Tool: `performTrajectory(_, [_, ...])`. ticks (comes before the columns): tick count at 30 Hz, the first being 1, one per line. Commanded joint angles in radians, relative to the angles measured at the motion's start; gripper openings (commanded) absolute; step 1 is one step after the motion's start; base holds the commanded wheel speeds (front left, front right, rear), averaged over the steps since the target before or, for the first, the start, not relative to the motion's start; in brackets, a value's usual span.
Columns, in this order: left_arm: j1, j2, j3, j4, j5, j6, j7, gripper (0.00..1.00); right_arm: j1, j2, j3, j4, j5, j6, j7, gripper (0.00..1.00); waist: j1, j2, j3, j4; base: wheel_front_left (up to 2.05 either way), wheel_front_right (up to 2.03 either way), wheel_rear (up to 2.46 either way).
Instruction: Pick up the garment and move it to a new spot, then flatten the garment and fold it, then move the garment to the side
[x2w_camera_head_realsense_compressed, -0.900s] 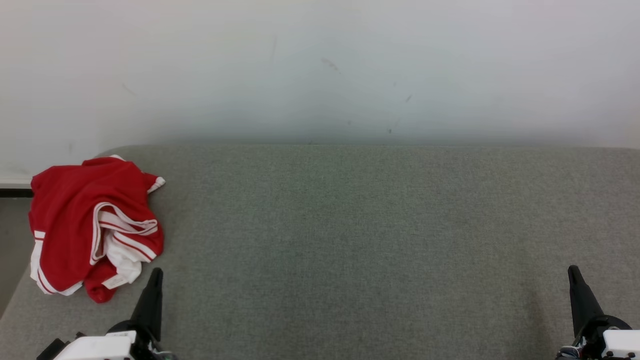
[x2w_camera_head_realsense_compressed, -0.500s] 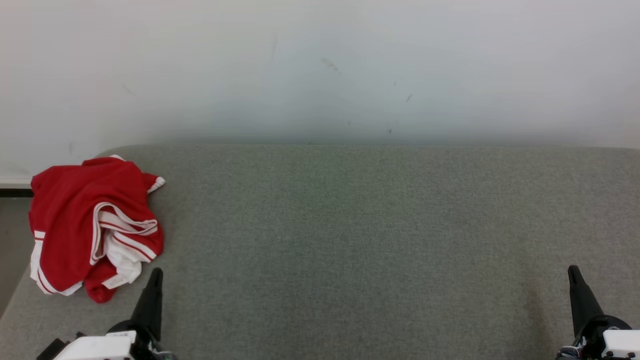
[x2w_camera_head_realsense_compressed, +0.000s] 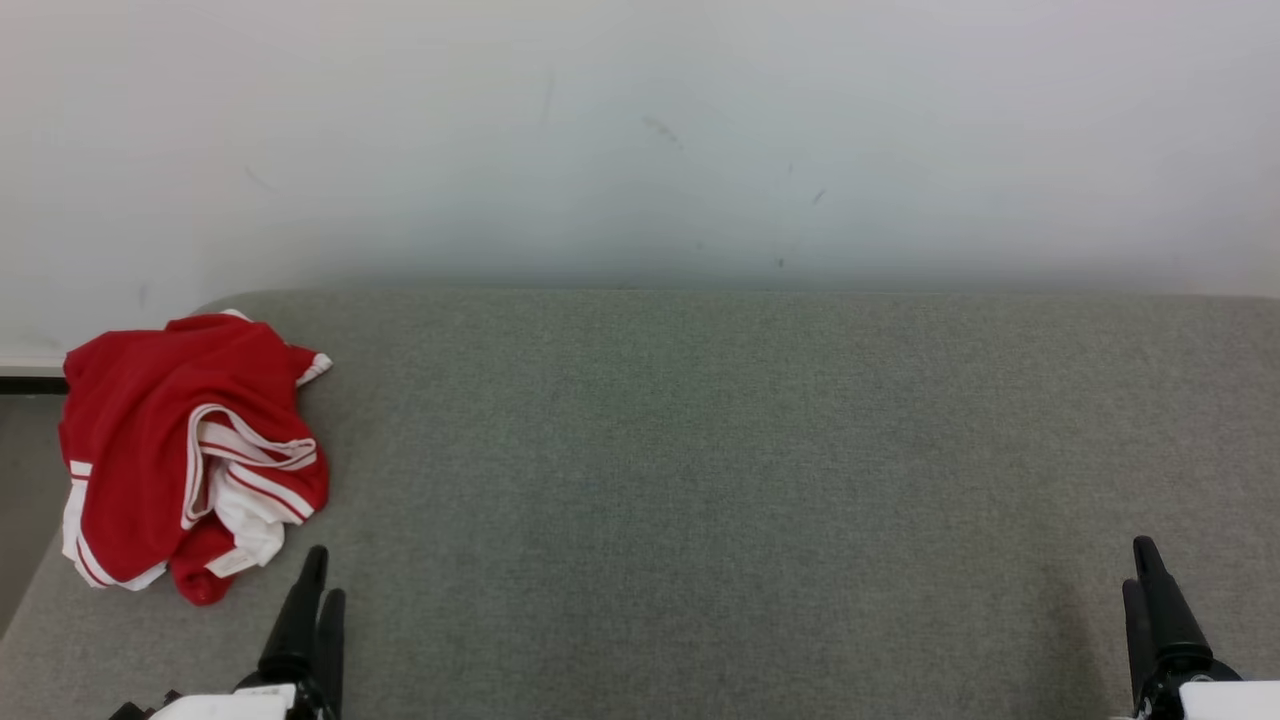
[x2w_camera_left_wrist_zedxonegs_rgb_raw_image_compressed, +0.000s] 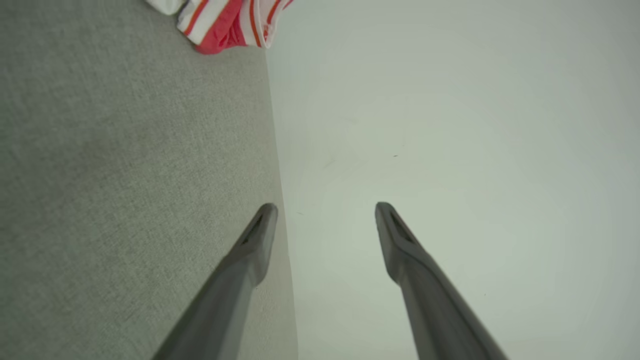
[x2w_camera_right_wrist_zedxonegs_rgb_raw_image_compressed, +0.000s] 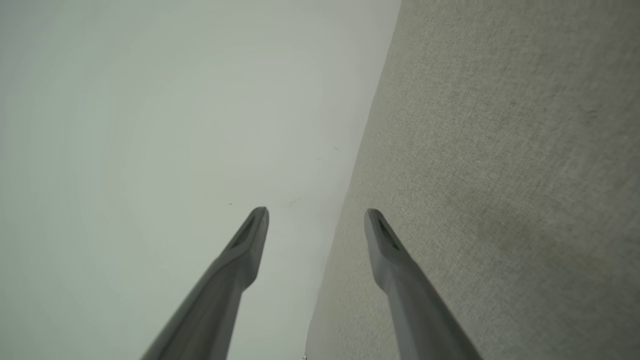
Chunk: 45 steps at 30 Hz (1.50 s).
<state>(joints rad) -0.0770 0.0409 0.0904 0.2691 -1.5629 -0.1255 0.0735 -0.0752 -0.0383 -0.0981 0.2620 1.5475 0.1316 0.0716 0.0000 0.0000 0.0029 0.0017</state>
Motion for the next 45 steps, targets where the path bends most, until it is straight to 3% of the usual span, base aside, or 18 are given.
performTrajectory(1, [-0.016,0.006,-0.003,-0.021,0.033,-0.002,-0.015,1.0,-0.01,-0.009,0.006,-0.024,-0.048,0.0,-0.013,1.0,0.0,0.0,0.0,0.001,0.0,0.0,0.0])
performTrajectory(9, [-0.012,0.007,-0.013,-0.033,0.166,-0.003,-0.052,1.0,-0.001,-0.018,0.029,-0.057,-0.253,0.0,-0.049,1.0,0.0,0.0,-0.001,0.002,0.0,0.0,0.0])
performTrajectory(19, [-0.006,0.007,-0.028,-0.057,0.416,0.004,-0.093,1.0,0.01,-0.035,0.051,-0.077,-0.511,0.0,-0.091,1.0,0.0,0.0,-0.003,0.003,0.0,0.0,0.0])
performTrajectory(30, [0.009,0.016,-0.052,-0.071,0.682,0.029,-0.134,1.0,0.017,-0.033,0.054,-0.052,-0.714,-0.001,-0.132,1.0,0.0,0.0,-0.007,0.006,0.0,0.0,0.0])
performTrajectory(45, [0.016,0.04,-0.089,-0.079,0.908,0.057,-0.183,1.0,0.017,-0.027,0.066,-0.027,-0.937,-0.001,-0.181,1.0,0.0,0.0,-0.014,0.008,0.0,0.0,0.0])
